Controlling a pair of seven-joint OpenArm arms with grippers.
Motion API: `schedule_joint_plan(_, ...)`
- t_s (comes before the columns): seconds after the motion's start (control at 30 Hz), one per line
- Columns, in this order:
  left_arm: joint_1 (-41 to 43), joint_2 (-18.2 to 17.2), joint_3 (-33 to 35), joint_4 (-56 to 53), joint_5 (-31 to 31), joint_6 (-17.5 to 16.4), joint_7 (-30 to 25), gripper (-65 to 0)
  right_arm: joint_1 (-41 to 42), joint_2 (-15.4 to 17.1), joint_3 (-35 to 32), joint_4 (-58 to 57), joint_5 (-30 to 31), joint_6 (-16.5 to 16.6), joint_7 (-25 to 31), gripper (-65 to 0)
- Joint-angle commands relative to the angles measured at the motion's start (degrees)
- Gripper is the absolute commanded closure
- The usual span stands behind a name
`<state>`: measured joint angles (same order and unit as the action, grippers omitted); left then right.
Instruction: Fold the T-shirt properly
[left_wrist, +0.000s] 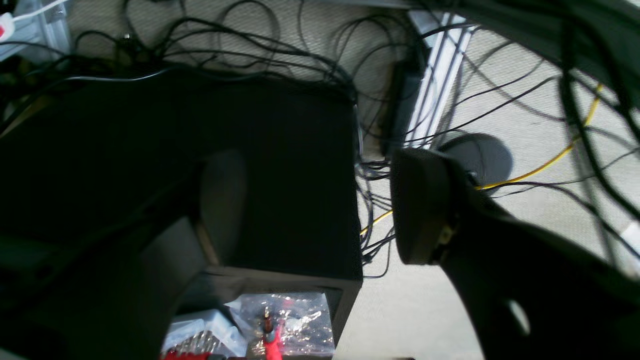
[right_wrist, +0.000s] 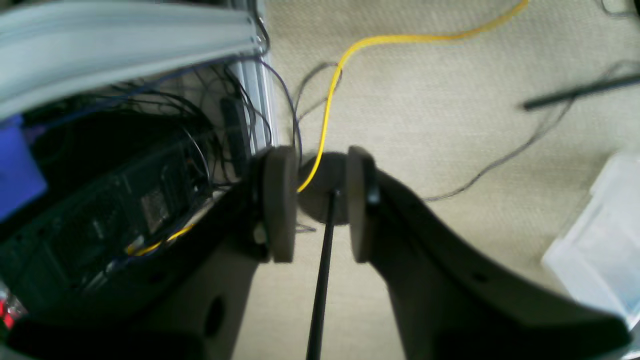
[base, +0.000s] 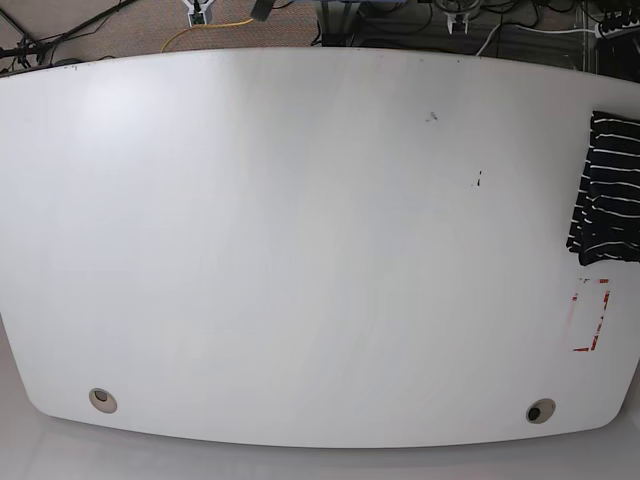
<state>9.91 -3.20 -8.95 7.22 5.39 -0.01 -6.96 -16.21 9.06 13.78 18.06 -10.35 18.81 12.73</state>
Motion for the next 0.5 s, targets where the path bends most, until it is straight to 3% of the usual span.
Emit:
schedule_joint_plan(0.0, -0.6, -0.5, -0.1, -0.9, 0.1, 0.5, 0.1, -41.3, -0.2, 0.4, -0.1, -1.2, 0.0, -0.3, 0.3, -16.5)
schedule_joint_plan(0.47, -0.5, -0.1, -0.3, -1.0, -0.2, 0.5, -0.2, -41.4, 0.0, -2.0, -0.2, -1.2, -0.2, -0.4, 0.6, -16.5)
